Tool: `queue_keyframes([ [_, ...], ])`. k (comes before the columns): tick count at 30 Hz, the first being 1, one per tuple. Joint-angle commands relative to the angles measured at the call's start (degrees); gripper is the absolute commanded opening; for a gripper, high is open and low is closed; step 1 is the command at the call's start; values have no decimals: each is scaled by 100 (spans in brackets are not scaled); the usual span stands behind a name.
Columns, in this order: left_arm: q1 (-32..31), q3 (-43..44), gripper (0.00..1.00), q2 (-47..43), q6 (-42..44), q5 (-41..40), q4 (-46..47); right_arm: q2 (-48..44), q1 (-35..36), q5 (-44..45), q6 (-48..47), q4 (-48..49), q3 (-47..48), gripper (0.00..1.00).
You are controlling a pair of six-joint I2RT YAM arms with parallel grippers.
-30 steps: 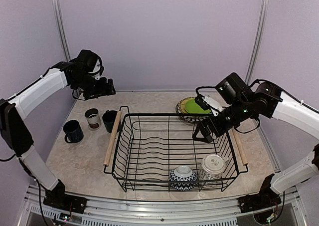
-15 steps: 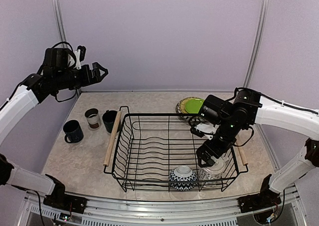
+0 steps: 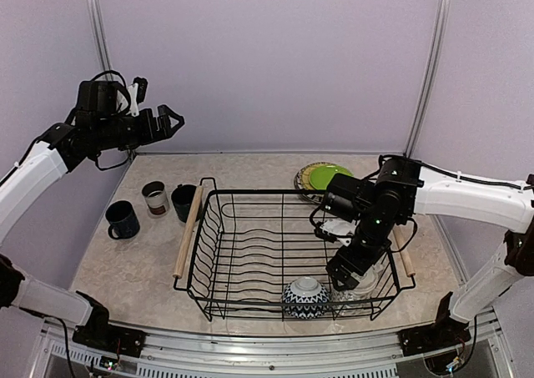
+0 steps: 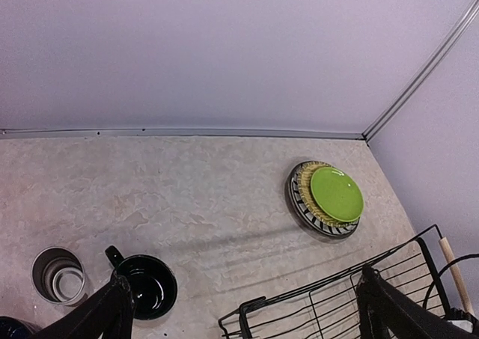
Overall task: Unload the mixed dishes from the dish rack
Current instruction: Grab the cup from the dish rack.
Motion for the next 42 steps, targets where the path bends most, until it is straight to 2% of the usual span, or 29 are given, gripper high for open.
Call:
queue_keyframes([
  [1,-20,-42,99,76,-8,69,80,160,152,73,6,-24,-117,100],
  [22,-104,11,99,191,6,75,17,380,206,504,309,-163,-467,99],
  [38,-137,2,99,184,19,83,18,206,196,942,342,513,184,37],
  [42,-140,11,99,186,19,100,20,58,174,1050,366,694,270,24],
])
